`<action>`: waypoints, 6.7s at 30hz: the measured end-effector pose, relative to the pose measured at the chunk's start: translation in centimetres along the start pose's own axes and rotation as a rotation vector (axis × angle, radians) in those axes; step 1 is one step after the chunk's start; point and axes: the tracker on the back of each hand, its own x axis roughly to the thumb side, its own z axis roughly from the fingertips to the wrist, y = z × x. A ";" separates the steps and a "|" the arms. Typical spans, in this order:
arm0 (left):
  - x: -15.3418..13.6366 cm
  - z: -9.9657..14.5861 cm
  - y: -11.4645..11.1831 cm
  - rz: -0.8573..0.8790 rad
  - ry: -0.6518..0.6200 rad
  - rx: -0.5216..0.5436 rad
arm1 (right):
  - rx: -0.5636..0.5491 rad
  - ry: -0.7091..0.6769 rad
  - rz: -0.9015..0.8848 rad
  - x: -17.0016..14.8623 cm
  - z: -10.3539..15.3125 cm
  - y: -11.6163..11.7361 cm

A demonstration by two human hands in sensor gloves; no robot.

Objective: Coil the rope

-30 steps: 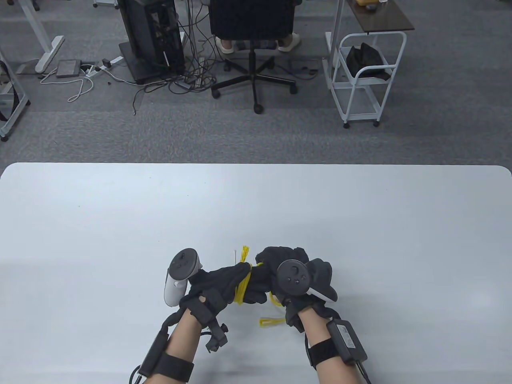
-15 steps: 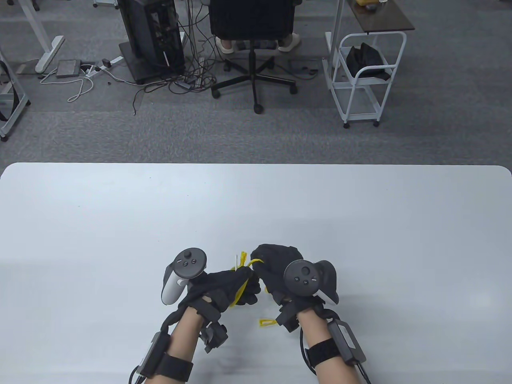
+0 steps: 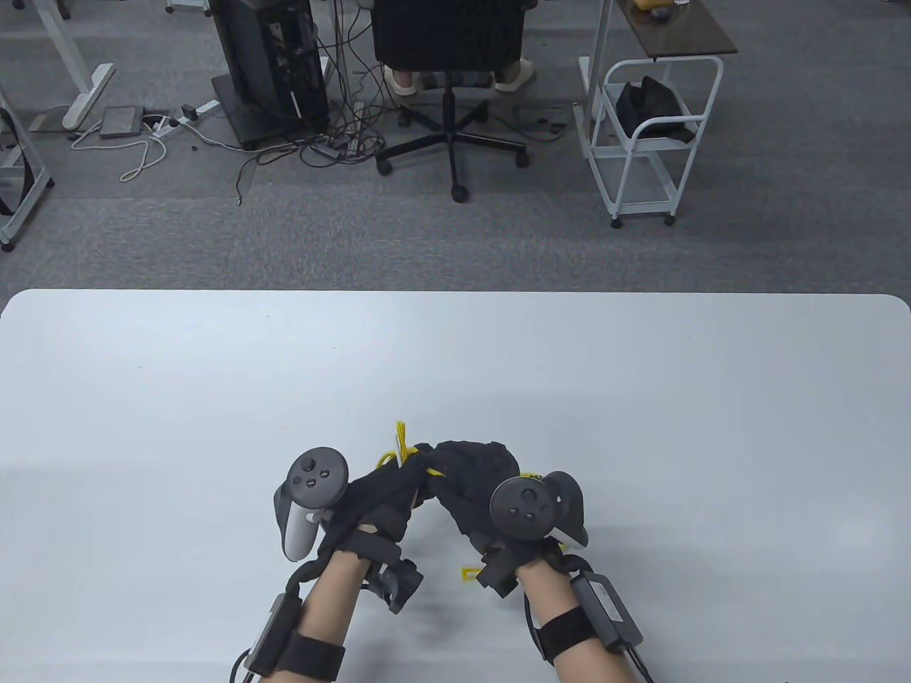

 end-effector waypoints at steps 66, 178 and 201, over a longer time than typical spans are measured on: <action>-0.6 -1.1 -1.7 0.098 -0.010 -0.480 | 0.026 0.107 0.054 -2.1 0.0 -1.7; 0.2 0.6 2.5 0.206 -0.230 0.131 | 0.194 -0.068 0.195 2.2 -0.3 2.5; 1.0 -0.5 -0.7 0.378 -0.306 -0.271 | 0.251 0.115 0.241 -1.3 -0.4 0.4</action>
